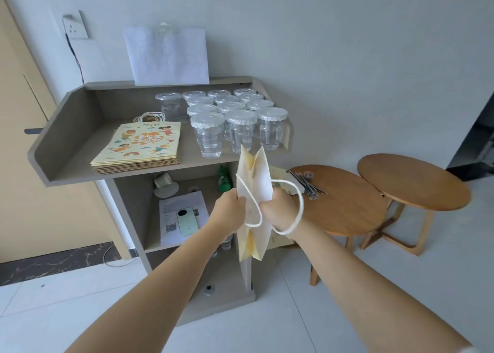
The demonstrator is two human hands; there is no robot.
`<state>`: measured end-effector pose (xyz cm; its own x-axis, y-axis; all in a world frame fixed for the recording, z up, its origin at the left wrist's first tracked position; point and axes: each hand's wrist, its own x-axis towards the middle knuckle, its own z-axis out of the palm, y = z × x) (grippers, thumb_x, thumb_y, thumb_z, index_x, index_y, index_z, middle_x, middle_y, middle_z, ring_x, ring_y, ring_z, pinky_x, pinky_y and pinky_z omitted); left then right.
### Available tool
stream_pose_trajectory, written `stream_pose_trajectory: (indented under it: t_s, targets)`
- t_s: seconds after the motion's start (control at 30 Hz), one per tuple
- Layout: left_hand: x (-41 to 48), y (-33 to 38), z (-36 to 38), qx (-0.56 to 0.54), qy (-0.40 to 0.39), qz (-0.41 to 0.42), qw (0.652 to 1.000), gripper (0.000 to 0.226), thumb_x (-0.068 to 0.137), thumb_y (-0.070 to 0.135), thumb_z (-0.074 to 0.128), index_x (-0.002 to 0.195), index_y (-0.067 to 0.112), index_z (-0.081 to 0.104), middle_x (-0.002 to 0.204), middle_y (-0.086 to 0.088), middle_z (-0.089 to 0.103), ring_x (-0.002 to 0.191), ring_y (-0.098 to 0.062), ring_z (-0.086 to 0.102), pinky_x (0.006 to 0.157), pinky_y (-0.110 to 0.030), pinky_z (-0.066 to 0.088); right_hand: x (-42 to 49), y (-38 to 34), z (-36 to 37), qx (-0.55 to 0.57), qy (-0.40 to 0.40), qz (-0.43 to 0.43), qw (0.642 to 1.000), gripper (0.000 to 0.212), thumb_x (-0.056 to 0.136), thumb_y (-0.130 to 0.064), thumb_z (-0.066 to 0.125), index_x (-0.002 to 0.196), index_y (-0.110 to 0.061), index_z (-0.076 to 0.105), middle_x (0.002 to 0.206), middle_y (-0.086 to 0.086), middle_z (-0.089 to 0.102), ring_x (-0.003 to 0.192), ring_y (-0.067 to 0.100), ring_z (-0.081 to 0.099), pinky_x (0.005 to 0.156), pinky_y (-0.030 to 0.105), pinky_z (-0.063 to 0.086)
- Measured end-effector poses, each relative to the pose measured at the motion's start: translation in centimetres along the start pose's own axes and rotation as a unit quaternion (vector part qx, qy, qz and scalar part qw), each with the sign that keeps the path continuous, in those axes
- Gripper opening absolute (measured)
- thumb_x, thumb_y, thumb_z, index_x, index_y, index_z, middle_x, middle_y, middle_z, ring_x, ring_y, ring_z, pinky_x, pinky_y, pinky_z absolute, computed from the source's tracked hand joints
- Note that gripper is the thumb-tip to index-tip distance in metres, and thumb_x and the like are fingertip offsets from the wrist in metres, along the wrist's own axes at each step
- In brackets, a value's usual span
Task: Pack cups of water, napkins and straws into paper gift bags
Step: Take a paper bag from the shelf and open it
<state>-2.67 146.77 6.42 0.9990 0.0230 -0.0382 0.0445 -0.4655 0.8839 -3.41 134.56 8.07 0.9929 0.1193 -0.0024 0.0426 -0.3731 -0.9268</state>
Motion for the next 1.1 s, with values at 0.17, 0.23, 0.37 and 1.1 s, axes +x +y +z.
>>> stream_pose_trajectory:
  t_s: [0.17,0.23,0.37,1.1]
  targets:
    - [0.0,-0.9,0.9,0.105,0.061,0.030,0.992,0.022,0.101,0.017,0.029,0.092,0.008,0.048,0.092,-0.013,0.055,0.080,-0.024,0.049,0.071,-0.030,0.039,-0.7,0.8,-0.1,-0.115,0.001,-0.021,0.993,0.030,0.090,-0.023,0.056,0.102,0.004,0.060,0.087,0.012,0.057,0.074,0.018,0.051,0.056,0.004,0.035]
    - [0.4,-1.4,0.9,0.128,0.061,0.033,0.989,0.023,0.100,0.016,0.030,0.095,0.007,0.050,0.094,-0.013,0.058,0.081,-0.026,0.052,0.070,-0.030,0.042,-0.5,1.2,0.4,-0.126,0.042,-0.060,0.989,0.024,0.091,-0.009,0.058,0.106,0.009,0.061,0.095,0.019,0.063,0.085,0.021,0.056,0.062,0.004,0.038]
    - [1.4,-2.2,0.4,0.235,0.050,0.033,0.970,0.013,0.091,0.011,0.039,0.089,0.009,0.052,0.081,-0.007,0.059,0.073,-0.028,0.055,0.056,-0.029,0.043,-0.1,2.2,1.4,-0.142,0.069,-0.030,0.987,0.025,0.093,-0.009,0.051,0.113,0.004,0.058,0.107,0.019,0.063,0.101,0.035,0.059,0.085,0.034,0.048]
    - [4.1,-3.9,-4.5,0.270,0.105,-0.012,0.957,0.022,0.083,0.001,0.048,0.098,0.005,0.064,0.093,-0.013,0.066,0.078,-0.029,0.058,0.061,-0.033,0.048,1.2,3.4,-2.5,-0.566,0.076,0.120,0.812,0.025,0.096,-0.005,0.041,0.115,-0.008,0.056,0.118,0.010,0.061,0.110,0.026,0.059,0.081,0.030,0.049]
